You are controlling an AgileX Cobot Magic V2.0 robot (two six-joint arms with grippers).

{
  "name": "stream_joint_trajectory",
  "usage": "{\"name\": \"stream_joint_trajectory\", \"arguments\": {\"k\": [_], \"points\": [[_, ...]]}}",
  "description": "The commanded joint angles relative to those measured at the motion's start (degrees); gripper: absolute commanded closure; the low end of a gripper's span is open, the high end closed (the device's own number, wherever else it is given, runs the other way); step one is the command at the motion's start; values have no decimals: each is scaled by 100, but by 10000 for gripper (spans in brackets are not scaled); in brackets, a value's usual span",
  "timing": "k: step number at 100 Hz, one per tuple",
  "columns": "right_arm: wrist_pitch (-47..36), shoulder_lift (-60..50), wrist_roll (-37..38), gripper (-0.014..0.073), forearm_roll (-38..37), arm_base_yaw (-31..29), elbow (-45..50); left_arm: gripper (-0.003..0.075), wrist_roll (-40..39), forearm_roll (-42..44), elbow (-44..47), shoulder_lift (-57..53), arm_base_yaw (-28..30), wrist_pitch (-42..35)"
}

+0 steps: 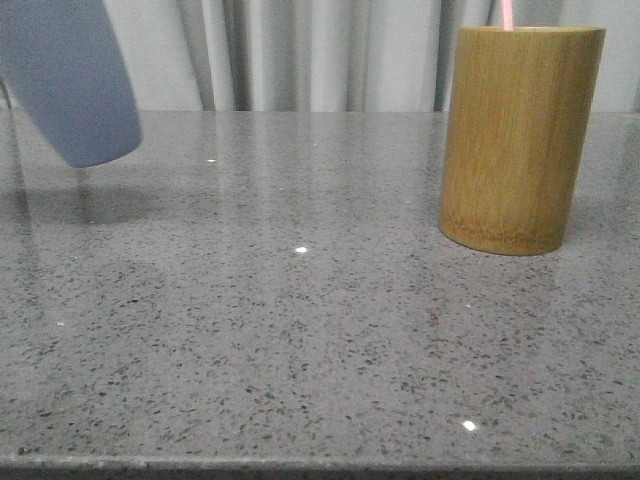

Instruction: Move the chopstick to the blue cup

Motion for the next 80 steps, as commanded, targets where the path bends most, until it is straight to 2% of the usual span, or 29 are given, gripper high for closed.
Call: {"name": "stream_joint_trajectory", "arguments": {"k": [1,40,72,80], "points": [[-455,51,-19,181,-27,-20,-197,739,-105,-151,-451,59,-366,-65],[-456,51,-19,181,-27,-20,-191,739,-284,-151,-1536,1203,-1473,-6],[-456,51,-19,181,-27,-20,-191,738,-284,-257,-1677,1524,-1739,57],[-456,51,-19,181,-27,-20,-191,710,-284,-267,-1677,1524,-1739,71]]}}
